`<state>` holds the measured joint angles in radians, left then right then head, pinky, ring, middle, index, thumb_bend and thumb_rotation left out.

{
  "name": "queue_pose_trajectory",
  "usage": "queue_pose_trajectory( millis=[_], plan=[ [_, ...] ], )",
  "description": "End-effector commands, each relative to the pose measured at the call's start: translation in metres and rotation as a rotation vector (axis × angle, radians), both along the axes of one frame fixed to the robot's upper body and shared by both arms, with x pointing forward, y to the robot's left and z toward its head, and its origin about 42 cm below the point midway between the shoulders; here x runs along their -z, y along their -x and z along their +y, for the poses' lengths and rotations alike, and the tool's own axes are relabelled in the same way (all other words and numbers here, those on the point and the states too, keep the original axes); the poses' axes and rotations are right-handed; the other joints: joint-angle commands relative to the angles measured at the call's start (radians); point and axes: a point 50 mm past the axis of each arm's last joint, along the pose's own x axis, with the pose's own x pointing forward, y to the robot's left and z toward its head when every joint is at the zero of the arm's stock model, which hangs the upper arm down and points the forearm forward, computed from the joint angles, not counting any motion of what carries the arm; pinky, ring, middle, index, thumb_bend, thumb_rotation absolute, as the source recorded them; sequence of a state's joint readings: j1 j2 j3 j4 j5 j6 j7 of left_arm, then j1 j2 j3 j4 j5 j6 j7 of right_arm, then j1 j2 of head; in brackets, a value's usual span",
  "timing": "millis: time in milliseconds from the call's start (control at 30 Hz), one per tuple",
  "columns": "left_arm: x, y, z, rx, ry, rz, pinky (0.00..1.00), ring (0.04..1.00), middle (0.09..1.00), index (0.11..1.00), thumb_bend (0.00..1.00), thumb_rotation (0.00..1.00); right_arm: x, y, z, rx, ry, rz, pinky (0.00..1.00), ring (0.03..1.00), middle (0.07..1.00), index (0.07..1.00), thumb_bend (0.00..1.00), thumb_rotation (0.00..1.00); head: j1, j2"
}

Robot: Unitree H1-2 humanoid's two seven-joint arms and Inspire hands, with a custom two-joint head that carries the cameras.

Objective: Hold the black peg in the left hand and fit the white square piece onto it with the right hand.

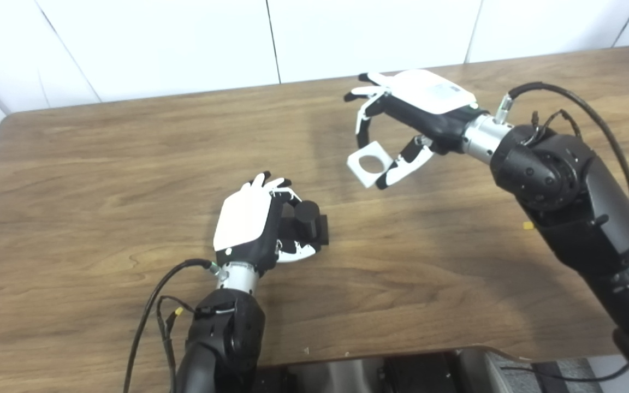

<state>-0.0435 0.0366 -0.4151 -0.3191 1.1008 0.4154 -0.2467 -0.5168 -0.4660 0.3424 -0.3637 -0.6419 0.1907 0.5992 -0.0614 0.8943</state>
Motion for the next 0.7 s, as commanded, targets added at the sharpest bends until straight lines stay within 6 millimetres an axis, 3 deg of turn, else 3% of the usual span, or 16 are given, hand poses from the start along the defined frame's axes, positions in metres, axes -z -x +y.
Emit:
queue_pose_trajectory(
  millis=[0,300,667],
  plan=[
    [0.012,0.001,-0.002,0.021,-0.033,0.072,0.97,0.978,0.872,0.487,0.52,0.07,-0.021,0.006,0.006,-0.025,-0.019,-0.06,0.97,1.0,0.904,0.491,0.53,0.15,-0.001,0.0],
    [0.013,0.001,-0.003,0.026,-0.036,0.067,0.97,0.98,0.87,0.487,0.52,0.08,-0.02,0.018,0.022,-0.071,-0.041,-0.055,0.95,1.0,0.903,0.49,0.53,0.14,0.001,-0.001],
    [0.011,0.0,-0.006,0.037,-0.044,0.053,0.98,0.979,0.865,0.487,0.52,0.08,-0.01,0.017,0.039,-0.121,-0.041,-0.044,0.96,1.0,0.901,0.49,0.53,0.15,0.007,-0.001]
  ],
)
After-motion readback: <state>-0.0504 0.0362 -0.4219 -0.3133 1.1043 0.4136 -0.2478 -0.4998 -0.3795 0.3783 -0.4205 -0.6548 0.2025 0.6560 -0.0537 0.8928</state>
